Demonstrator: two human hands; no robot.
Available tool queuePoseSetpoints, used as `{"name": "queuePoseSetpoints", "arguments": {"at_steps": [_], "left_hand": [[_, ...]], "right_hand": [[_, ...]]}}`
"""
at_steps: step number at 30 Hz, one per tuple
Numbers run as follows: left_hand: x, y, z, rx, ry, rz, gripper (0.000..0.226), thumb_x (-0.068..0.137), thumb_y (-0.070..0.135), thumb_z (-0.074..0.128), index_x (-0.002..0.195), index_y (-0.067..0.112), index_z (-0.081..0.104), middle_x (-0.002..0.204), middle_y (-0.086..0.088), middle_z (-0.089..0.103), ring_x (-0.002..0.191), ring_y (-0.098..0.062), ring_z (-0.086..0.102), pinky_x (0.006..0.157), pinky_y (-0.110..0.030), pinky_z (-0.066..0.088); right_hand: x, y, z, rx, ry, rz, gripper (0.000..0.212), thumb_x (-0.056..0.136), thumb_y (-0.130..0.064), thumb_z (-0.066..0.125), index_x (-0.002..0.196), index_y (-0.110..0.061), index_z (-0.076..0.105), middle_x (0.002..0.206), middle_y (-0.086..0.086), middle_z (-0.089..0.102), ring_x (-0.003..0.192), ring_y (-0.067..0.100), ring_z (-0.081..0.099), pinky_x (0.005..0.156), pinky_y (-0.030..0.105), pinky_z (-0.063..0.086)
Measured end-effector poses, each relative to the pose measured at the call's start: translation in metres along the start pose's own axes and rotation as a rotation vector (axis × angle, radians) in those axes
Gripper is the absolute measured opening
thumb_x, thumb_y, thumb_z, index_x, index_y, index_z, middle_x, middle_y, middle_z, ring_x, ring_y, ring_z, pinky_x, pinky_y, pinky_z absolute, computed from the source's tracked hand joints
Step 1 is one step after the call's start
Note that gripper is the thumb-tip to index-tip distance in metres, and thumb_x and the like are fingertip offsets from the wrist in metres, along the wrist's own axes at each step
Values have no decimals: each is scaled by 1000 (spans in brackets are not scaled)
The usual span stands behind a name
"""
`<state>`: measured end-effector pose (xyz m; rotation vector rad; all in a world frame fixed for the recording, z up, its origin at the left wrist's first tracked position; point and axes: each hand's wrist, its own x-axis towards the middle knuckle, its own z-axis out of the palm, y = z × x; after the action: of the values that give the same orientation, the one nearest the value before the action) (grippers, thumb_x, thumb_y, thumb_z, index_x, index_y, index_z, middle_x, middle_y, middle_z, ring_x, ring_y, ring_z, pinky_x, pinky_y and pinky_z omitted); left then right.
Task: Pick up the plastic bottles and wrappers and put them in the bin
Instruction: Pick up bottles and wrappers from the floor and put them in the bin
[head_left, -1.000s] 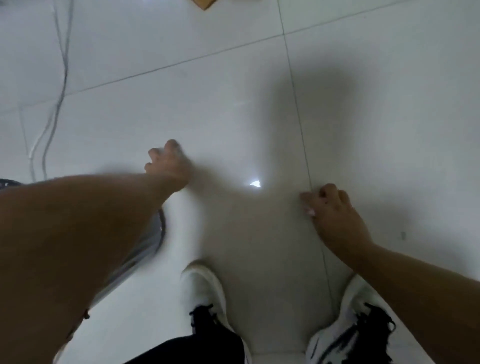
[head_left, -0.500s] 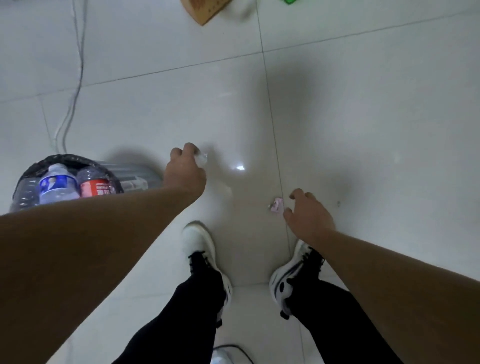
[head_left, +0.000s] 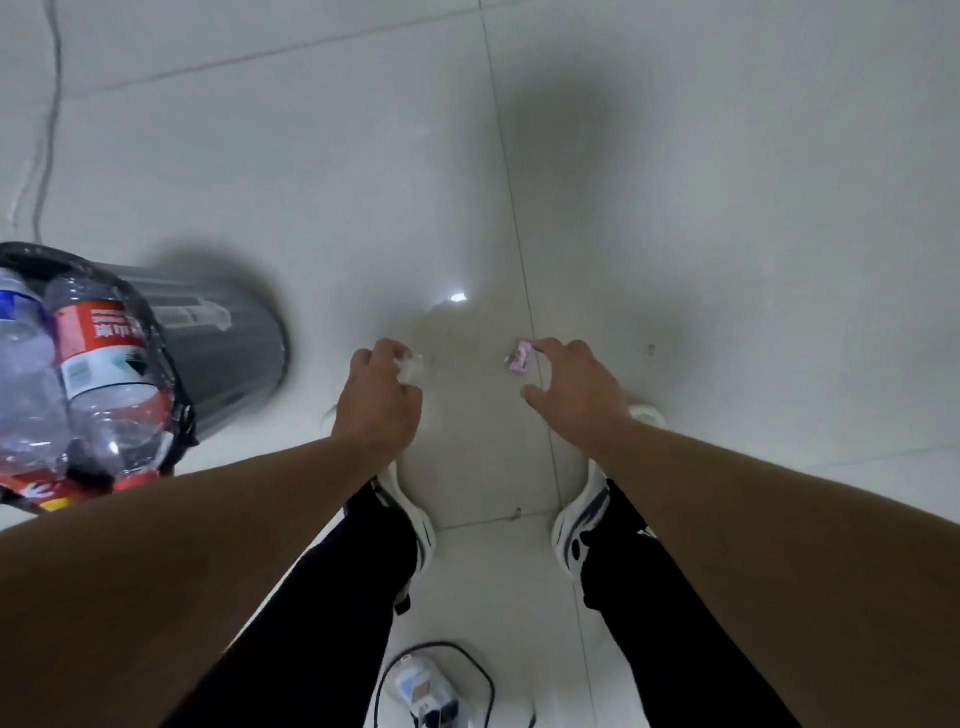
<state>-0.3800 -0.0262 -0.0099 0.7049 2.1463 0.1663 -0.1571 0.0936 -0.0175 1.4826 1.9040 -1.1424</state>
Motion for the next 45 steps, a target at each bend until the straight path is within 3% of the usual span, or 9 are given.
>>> {"name": "queuePoseSetpoints", "arguments": {"at_steps": [6,9,11,15,25,29,36,39,45], "left_hand": [[76,-34,65,13,-13,48,38,92,13,62,126,29,57,126,-1,51,100,-27,65,86,-37,56],[110,-32,65,-23,28,42,35,93,14,62,123,30,57,121,3,50,90,-15,63,71,-21,49],[112,-18,51,-64,68,37,31,93,13,61,117,32,55,113,7,48,77,-3,61,54,-8,43],[62,14,8,-146,95,17,30,92,14,60,116,31,57,112,7,50,79,-2,59,56,-13,40],[-83,54,-155,-362,277,30,43,89,7,63,129,23,61,119,-1,53,91,-19,61,91,-32,51],[-123,37,-222,-490,357,-51,53,88,10,66,137,28,60,124,4,61,100,-12,64,98,-30,53],[-168,-44,-308,-468,594,-185,45,90,21,68,133,33,61,109,5,64,107,-26,63,85,-50,60],[-167,-93,-334,-518,650,-250,40,92,24,71,131,27,62,111,4,68,109,-25,64,95,-47,56],[-142,-160,-368,-487,487,-271,47,94,28,71,140,25,60,130,-3,66,115,-25,65,99,-43,56]], "right_hand": [[83,23,77,-249,65,-211,40,92,-12,70,130,-23,60,142,11,43,117,36,52,83,47,60],[97,39,86,-380,76,-321,34,88,4,63,117,-13,59,130,15,48,106,37,56,73,46,57],[90,42,76,-418,57,-331,25,89,5,59,110,-9,60,117,16,52,99,38,58,70,45,52],[43,24,30,-243,173,-246,4,96,-5,64,98,-7,66,103,13,59,85,35,61,69,37,43],[-74,-137,-116,-94,267,-337,6,98,-25,67,96,-22,64,97,0,61,83,20,61,76,36,49],[-112,-216,-138,-63,221,-367,7,98,-29,69,94,-25,67,97,-2,64,84,18,65,74,33,49],[-152,-337,-101,32,96,-419,8,93,-33,72,89,-28,68,87,-11,71,82,12,68,73,34,55],[-151,-380,-66,69,77,-399,10,92,-33,74,87,-27,67,85,-12,71,80,10,65,71,31,49],[-132,-444,-5,26,54,-398,7,91,-29,73,88,-27,67,86,-9,71,83,16,67,76,33,54]]}}
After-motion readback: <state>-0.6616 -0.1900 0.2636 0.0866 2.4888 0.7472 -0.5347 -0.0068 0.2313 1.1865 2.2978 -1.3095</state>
